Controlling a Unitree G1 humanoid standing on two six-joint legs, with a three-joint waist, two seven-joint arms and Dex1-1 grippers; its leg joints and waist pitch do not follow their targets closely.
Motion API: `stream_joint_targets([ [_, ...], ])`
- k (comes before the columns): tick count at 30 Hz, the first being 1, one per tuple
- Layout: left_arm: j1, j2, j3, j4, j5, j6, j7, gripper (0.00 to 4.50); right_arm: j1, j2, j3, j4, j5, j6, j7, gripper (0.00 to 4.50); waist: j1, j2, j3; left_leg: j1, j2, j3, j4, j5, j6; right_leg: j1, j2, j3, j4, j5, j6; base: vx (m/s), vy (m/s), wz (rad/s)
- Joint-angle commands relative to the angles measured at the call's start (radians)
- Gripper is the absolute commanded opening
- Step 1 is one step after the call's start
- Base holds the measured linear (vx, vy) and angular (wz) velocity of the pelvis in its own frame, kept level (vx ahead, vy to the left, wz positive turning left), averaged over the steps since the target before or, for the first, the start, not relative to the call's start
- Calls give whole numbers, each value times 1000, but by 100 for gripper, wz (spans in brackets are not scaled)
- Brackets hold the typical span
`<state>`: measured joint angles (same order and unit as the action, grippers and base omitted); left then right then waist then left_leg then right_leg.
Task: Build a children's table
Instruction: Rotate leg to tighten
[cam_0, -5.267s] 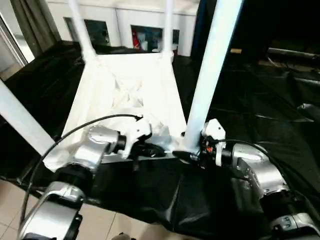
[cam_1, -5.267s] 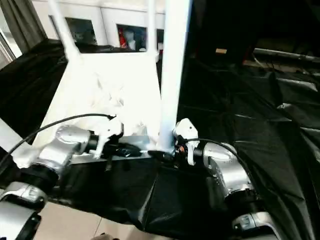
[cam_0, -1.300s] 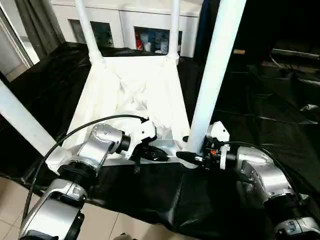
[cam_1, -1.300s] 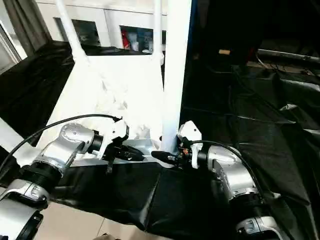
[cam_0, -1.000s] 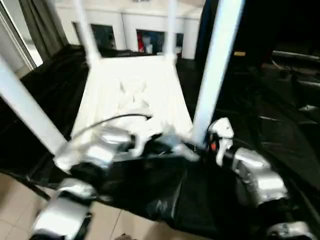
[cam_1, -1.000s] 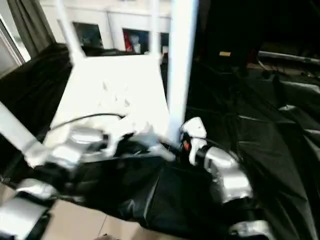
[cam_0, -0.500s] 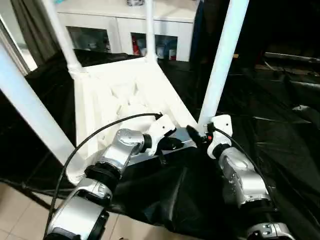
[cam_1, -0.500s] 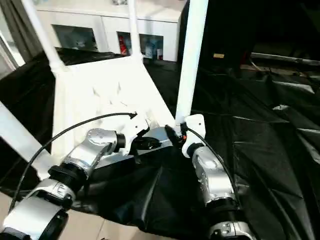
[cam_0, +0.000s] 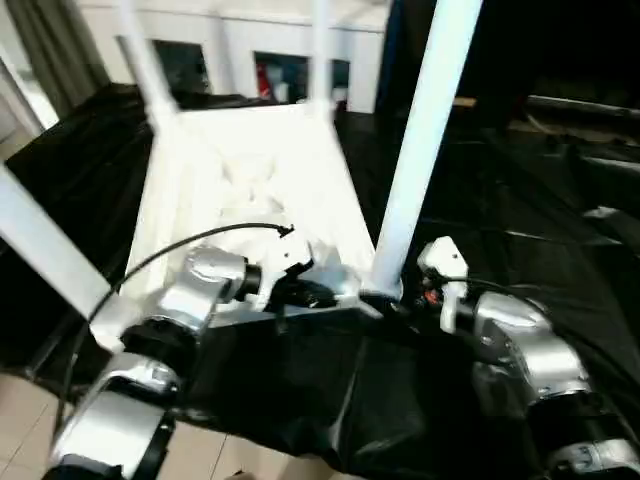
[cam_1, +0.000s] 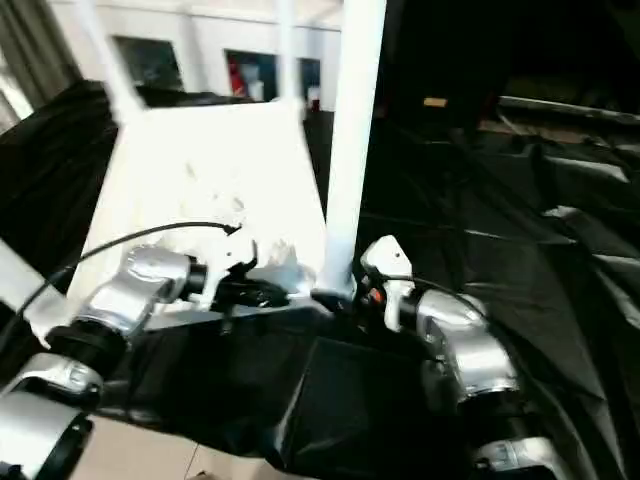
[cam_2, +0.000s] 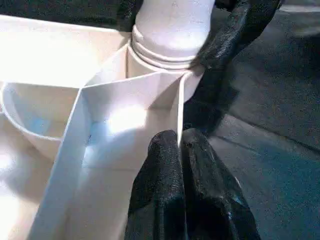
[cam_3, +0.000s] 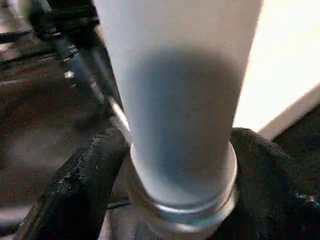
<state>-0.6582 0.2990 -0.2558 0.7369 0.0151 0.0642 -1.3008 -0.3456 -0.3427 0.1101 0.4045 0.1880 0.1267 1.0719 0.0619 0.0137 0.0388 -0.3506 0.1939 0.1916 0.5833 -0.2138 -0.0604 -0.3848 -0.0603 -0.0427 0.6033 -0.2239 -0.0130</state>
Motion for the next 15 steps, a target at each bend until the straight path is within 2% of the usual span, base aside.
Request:
stream_joint_targets([
  [1, 25, -3, -32, -2, 6, 24, -16, 0, -14, 9, 30, -10, 28, 0, 57, 352, 8, -12, -52, 1, 52, -14, -56, -33, 138, 48, -85, 41, -40, 124, -305, 0, 0, 0],
  [2, 27, -2, -33, -6, 5, 26, -20, 0, -17, 14, 26, -8, 38, 0, 67, 352, 9, -16, -50, 1, 51, -13, -57, -43, 129, 47, -85, 42, -42, 106, -303, 0, 0, 0],
  [4, 29, -3, -33, -9, 4, 27, -21, 0, -17, 19, 24, -6, 44, 1, 71, 329, 11, -14, -49, 2, 52, -14, -59, -62, 114, 46, -87, 42, -45, 64, -297, 0, 0, 0],
  [7, 37, -4, -32, -22, 2, 32, -25, 0, -17, 34, 27, 5, 47, -2, 77, 310, 13, -18, -47, 3, 51, -13, -60, -74, 94, 46, -88, 45, -47, 31, -290, 0, 0, 0],
  [10, 42, -2, -33, -29, -1, 35, -27, 0, -16, 39, 32, 10, 47, -2, 80, 283, 16, -19, -49, 3, 49, -13, -59, -53, 94, 47, -86, 45, -43, 57, -286, 0, 0, 0],
  [11, 44, 0, -34, -27, -1, 33, -27, 0, -15, 41, 36, 11, 46, -1, 80, 276, 17, -13, -50, 3, 49, -13, -57, -39, 97, 47, -86, 45, -40, 81, -287, 0, 0, 0],
  [13, 44, 0, -35, -20, 1, 29, -24, 0, -9, 43, 40, 6, 45, 4, 80, 263, 17, -20, -51, 2, 47, -13, -55, -28, 104, 49, -85, 44, -38, 108, -288, 0, 0, 0],
  [15, 42, -5, -32, -14, 6, 27, -3, 0, 1, 49, 39, 5, 41, 7, 67, 257, 18, -20, -51, 1, 46, -12, -54, -27, 110, 49, -86, 44, -38, 111, -289, 0, 0, 0],
])
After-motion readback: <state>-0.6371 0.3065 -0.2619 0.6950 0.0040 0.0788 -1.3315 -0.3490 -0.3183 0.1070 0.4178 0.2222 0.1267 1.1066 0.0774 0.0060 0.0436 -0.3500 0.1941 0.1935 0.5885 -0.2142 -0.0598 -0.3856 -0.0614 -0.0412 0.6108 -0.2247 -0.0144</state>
